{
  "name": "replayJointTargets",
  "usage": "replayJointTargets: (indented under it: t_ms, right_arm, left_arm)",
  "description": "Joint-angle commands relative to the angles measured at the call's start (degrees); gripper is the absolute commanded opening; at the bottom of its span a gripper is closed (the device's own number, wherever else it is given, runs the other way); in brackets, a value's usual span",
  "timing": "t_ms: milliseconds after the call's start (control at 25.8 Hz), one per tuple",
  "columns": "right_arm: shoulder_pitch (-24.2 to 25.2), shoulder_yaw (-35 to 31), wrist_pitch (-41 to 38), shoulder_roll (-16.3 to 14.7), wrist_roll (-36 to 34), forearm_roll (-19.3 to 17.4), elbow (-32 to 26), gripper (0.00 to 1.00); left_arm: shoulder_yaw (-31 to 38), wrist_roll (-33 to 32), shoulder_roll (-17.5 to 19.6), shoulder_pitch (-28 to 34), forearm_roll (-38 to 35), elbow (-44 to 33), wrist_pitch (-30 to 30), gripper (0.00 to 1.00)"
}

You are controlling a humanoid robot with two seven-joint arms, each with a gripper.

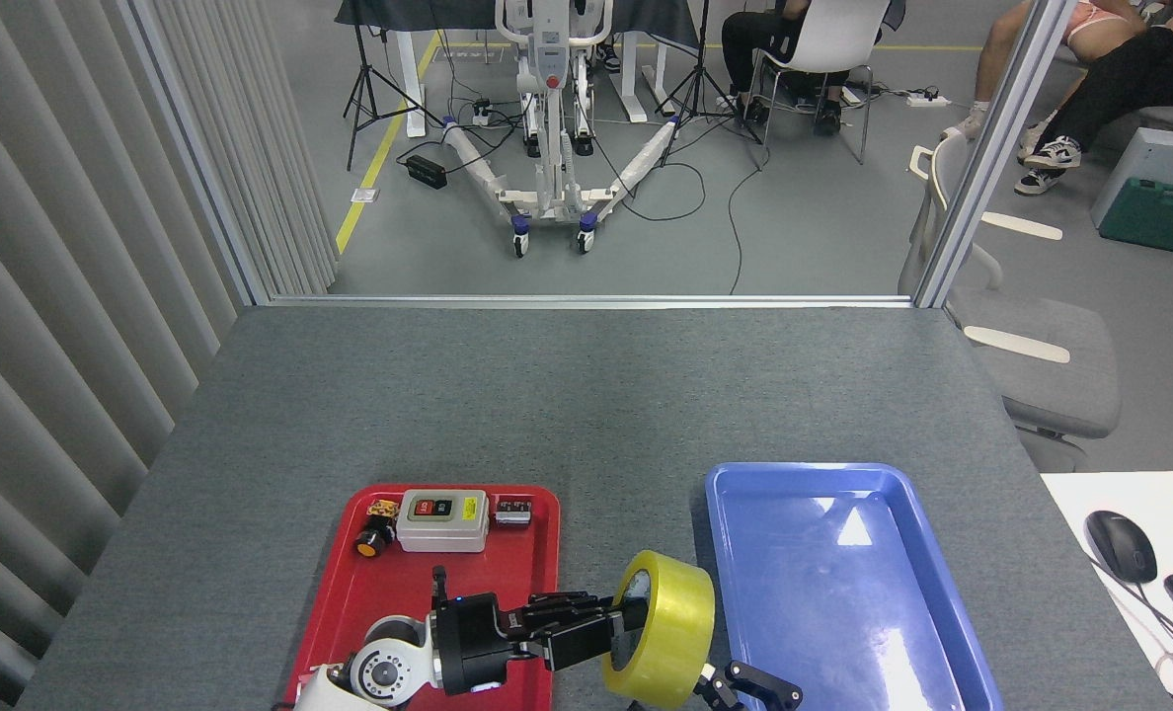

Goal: Place and move tape with both arms
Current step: 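Grasp the tape with the right gripper and release the left gripper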

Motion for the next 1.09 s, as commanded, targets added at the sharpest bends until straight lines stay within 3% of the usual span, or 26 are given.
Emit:
replayJointTargets:
  t_ms: [0, 117, 194, 233, 272, 311, 350, 466, 583, 699, 777, 893, 1049]
  right_arm:
    - [-0.04, 0.12, -0.15, 0.28, -0.02, 0.14, 0.21, 0.44]
    - [-0.21, 0.12, -0.15, 0.36, -0.02, 0.14, 0.65, 0.39]
    - [-0.21, 0.12, -0.15, 0.36, -0.02, 0.14, 0.91, 0.34]
    - [-0.21, 0.12, -0.15, 0.36, -0.02, 0.14, 0.91, 0.30]
    - [-0.21, 0.12, -0.15, 0.36, -0.02, 0.23, 0.91, 0.26]
    - [-0.30, 0.04, -0.15, 0.28, -0.02, 0.14, 0.91, 0.23]
    - [-0.30, 0.04, -0.15, 0.19, 0.07, 0.23, 1.00, 0.21]
    - [-0.48, -0.05, -0.15, -0.51, 0.07, 0.23, 1.26, 0.13]
    - [-1.00, -0.75, -0.15, -0.34, 0.07, 1.02, 1.18, 0.12]
    - [-1.97, -3.65, -0.15, -1.13, 0.07, 1.02, 1.18, 0.10]
    - [-2.32, -5.32, -0.15, -1.74, 0.42, 1.10, 1.26, 0.05]
    - [-2.41, -8.58, -0.15, -2.89, 3.41, 1.02, 1.35, 0.01]
    - [-3.73, -10.51, -0.15, -3.15, 9.38, 0.84, 1.44, 0.00]
  left_arm:
    - [-1.17, -0.04, 0.25, -0.01, 0.00, 0.17, 0.05, 0.00]
    - [-1.35, -0.04, 0.43, -0.01, -0.18, 0.17, 0.05, 0.00]
    - [-1.35, -0.04, 0.52, -0.01, -0.53, 0.08, 0.05, 0.10]
    - [-1.26, -0.04, 0.52, -0.01, -0.70, 0.26, 0.05, 0.26]
    - [-1.26, -0.04, 0.61, -0.09, -0.70, 0.35, 0.05, 0.49]
    - [-1.26, 0.05, 0.61, -0.27, -0.70, 0.96, 0.05, 0.82]
    - [-1.08, 0.14, 0.61, -0.36, 0.09, 1.49, 0.05, 1.00]
    - [0.15, 0.14, 1.22, -0.71, 1.58, -1.06, 6.37, 1.00]
    - [4.19, 0.14, 2.54, -0.71, 1.93, -4.05, 18.24, 1.00]
    - [4.98, 1.81, 6.76, -0.18, 1.85, -8.35, 33.18, 1.00]
    - [4.81, 5.32, 10.80, 0.26, 1.93, -10.02, 37.58, 1.00]
    - [3.75, 16.31, 12.82, 2.89, 1.23, -10.81, 37.93, 1.00]
    - [-2.40, 40.38, 15.90, 4.65, -3.25, -13.98, 37.84, 0.99]
